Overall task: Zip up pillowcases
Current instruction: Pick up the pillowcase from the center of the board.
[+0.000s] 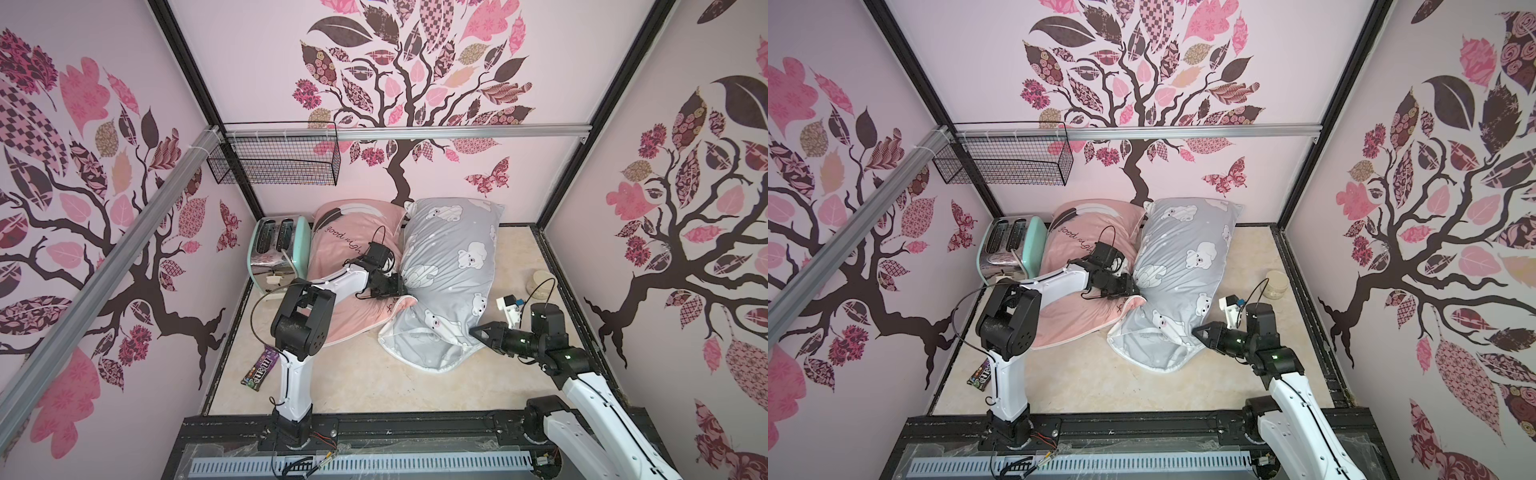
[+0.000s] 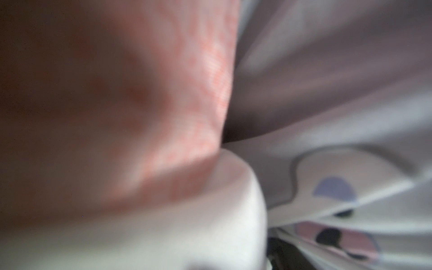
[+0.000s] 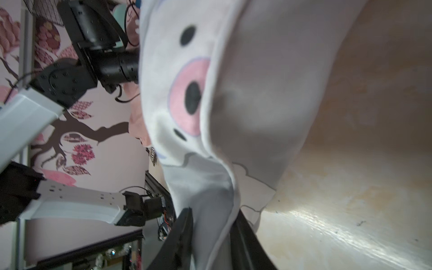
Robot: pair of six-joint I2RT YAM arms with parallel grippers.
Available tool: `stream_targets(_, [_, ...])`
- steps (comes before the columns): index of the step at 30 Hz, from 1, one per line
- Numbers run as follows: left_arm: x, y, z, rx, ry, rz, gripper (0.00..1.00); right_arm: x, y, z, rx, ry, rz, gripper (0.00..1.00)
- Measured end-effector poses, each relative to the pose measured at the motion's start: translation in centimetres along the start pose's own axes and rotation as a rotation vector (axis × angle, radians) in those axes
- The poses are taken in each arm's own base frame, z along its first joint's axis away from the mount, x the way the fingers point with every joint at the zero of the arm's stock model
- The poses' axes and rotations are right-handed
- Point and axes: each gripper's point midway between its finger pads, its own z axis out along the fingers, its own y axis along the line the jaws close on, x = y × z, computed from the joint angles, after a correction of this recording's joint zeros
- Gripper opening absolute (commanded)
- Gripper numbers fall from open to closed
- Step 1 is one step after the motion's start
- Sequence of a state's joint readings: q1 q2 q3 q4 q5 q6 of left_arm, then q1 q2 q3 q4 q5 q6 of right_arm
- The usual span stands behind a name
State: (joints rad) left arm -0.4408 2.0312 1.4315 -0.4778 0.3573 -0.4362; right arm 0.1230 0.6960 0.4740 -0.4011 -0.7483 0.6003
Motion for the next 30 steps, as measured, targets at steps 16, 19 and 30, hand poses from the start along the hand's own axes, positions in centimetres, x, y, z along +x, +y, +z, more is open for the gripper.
stream_targets(16, [-1.8, -0.7, -18.5, -0.165, -0.354, 0.028, 0.81, 1.3, 2.1, 1.2, 0.109, 0.052, -0.082, 0.0])
stream_targets(19, [1.1, -3.9, -20.7, -0.126, -0.401, 0.085, 0.71, 0.8, 1.5, 1.4, 0.155, 0.022, -0.069, 0.0])
stream_targets(30, [15.9, -15.6, -12.6, 0.277, -0.161, 0.122, 0.54, -0.2, 1.4, 1.9, 0.164, -0.015, -0.001, 0.0])
